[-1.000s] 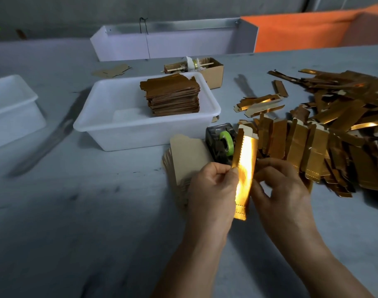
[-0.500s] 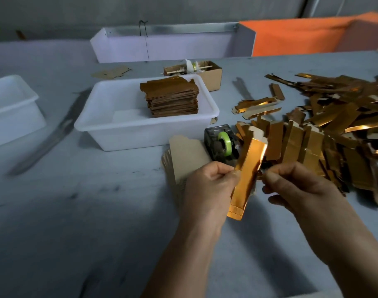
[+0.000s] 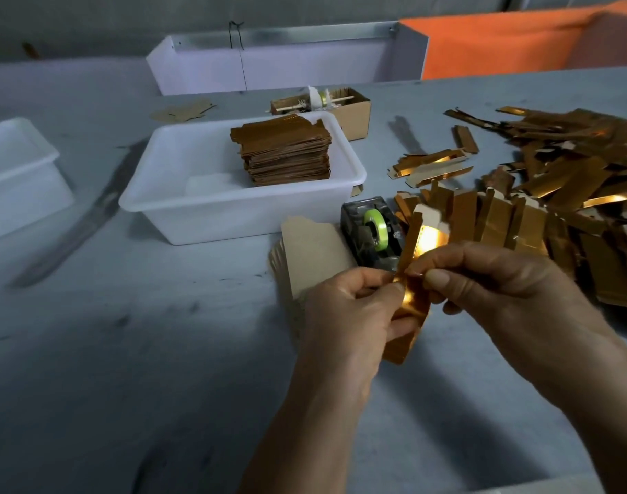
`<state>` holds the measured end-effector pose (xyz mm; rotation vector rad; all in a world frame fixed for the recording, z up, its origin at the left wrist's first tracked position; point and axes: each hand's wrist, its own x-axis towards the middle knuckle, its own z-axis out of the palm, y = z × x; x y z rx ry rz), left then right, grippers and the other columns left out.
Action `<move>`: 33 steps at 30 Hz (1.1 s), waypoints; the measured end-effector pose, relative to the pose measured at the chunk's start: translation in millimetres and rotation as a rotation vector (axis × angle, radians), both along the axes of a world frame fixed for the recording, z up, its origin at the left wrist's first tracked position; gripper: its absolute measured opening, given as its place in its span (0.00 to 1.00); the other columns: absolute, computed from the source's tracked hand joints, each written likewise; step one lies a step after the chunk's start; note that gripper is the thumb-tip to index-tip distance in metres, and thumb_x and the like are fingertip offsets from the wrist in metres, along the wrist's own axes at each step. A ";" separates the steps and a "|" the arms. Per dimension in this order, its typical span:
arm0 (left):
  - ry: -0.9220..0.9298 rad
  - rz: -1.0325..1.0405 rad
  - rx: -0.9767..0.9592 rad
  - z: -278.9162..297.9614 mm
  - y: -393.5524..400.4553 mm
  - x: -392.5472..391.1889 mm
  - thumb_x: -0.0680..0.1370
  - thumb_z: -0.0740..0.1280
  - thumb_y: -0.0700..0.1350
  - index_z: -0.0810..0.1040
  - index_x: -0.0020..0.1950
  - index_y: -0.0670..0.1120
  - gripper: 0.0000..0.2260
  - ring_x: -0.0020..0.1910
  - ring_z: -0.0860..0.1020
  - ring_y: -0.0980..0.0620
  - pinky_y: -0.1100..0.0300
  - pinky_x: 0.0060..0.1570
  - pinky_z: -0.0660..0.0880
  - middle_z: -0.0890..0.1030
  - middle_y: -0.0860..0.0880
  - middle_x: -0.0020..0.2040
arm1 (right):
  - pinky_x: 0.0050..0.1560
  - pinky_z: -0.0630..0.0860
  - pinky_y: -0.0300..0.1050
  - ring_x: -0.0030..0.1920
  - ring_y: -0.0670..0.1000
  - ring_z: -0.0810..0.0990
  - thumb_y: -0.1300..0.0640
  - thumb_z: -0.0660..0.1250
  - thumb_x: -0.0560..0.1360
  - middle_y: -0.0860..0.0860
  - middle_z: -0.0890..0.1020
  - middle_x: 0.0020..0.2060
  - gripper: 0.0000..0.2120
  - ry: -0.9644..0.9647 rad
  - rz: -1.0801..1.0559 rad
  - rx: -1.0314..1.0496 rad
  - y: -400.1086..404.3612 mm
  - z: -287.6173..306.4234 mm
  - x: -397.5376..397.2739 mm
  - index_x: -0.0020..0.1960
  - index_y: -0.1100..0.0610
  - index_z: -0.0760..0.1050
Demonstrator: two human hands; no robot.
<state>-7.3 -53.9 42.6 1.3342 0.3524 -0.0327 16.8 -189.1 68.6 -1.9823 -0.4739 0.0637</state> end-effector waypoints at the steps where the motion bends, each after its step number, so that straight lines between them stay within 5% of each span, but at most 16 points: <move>1: 0.004 -0.004 0.004 -0.3 -0.2 -0.4 0.77 0.67 0.37 0.82 0.49 0.43 0.05 0.39 0.84 0.54 0.64 0.38 0.80 0.85 0.47 0.41 | 0.38 0.72 0.25 0.44 0.36 0.78 0.50 0.61 0.65 0.38 0.81 0.42 0.12 -0.004 0.005 -0.007 0.1 -0.6 0.4 0.45 0.44 0.79; 4: 0.006 -0.023 0.050 -2.4 -0.8 -2.0 0.77 0.68 0.38 0.82 0.52 0.43 0.05 0.40 0.84 0.55 0.64 0.39 0.80 0.85 0.48 0.43 | 0.40 0.72 0.25 0.45 0.34 0.77 0.47 0.60 0.64 0.38 0.81 0.41 0.19 -0.032 -0.014 -0.078 0.4 -1.4 0.1 0.54 0.35 0.73; 7: -0.018 -0.027 0.043 -2.2 0.5 -2.5 0.77 0.68 0.38 0.83 0.47 0.45 0.04 0.39 0.84 0.55 0.63 0.39 0.80 0.85 0.51 0.39 | 0.38 0.73 0.25 0.42 0.35 0.78 0.48 0.64 0.67 0.37 0.79 0.40 0.22 -0.087 -0.058 -0.172 1.2 -2.3 1.4 0.58 0.35 0.65; 17: -0.079 -0.145 0.013 3.5 5.9 -6.7 0.77 0.67 0.44 0.83 0.48 0.42 0.07 0.43 0.85 0.52 0.62 0.42 0.81 0.85 0.46 0.43 | 0.35 0.72 0.23 0.40 0.34 0.78 0.54 0.70 0.69 0.43 0.79 0.35 0.18 -0.138 -0.160 -0.238 5.1 -4.1 0.8 0.49 0.41 0.63; 23: -0.107 -0.030 0.116 -2.9 -0.5 -9.5 0.79 0.65 0.43 0.83 0.44 0.42 0.09 0.39 0.85 0.50 0.57 0.43 0.82 0.85 0.47 0.38 | 0.32 0.73 0.28 0.39 0.36 0.76 0.53 0.70 0.70 0.40 0.77 0.37 0.16 -0.174 -0.202 -0.322 11.3 -3.5 -5.6 0.48 0.43 0.64; 30: -0.390 0.257 0.569 -9.4 -21.5 -16.6 0.77 0.67 0.43 0.82 0.41 0.46 0.07 0.34 0.80 0.56 0.67 0.32 0.76 0.81 0.51 0.35 | 0.32 0.71 0.36 0.36 0.48 0.75 0.52 0.68 0.72 0.44 0.73 0.35 0.17 -0.347 -0.303 -0.570 18.0 2.9 -12.7 0.56 0.51 0.64; 33: -0.459 0.321 0.655 -14.5 -24.1 -19.0 0.77 0.68 0.41 0.82 0.41 0.45 0.06 0.34 0.79 0.56 0.63 0.33 0.77 0.80 0.52 0.37 | 0.30 0.66 0.33 0.35 0.47 0.72 0.50 0.70 0.69 0.40 0.67 0.32 0.19 -0.336 -0.311 -0.581 18.2 4.6 -12.2 0.54 0.51 0.65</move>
